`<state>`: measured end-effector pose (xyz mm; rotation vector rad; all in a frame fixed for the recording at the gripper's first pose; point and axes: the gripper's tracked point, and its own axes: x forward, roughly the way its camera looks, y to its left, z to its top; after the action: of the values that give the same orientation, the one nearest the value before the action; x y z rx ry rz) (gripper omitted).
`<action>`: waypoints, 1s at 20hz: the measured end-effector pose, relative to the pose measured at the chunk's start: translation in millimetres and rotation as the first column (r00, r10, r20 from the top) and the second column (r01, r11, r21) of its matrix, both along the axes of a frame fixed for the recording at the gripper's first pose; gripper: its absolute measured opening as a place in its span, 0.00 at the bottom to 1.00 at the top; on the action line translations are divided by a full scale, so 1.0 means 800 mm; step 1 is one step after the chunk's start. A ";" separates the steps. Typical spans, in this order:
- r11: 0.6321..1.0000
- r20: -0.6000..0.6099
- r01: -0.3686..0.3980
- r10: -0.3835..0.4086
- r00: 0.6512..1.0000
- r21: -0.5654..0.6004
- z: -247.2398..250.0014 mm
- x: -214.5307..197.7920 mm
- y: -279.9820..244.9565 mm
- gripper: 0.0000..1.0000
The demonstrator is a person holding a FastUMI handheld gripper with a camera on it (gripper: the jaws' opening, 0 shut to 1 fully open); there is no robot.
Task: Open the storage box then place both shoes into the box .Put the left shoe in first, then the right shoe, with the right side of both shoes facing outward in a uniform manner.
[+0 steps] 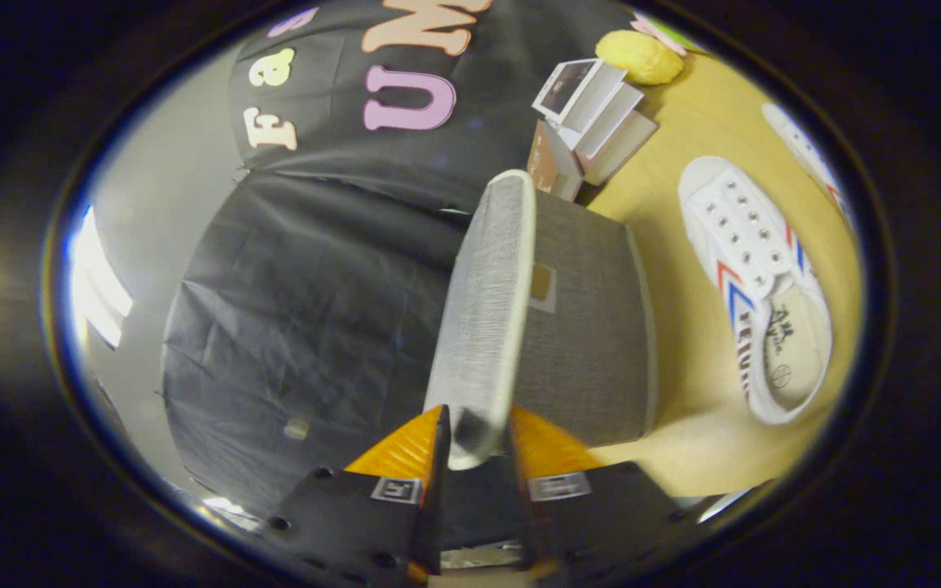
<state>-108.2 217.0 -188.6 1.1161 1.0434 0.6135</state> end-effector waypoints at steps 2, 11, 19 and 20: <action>0.999 -0.056 0.029 -0.028 0.998 0.023 -0.004 0.004 0.013 0.33; 0.999 0.098 -0.017 0.012 0.995 0.049 0.111 0.046 0.041 0.06; 0.998 0.277 -0.055 0.061 0.959 -0.031 0.191 0.064 0.138 0.06; 0.997 0.292 -0.064 0.072 0.954 -0.036 0.199 0.061 0.152 0.06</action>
<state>-59.1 338.7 -29.3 0.9353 0.8326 0.7931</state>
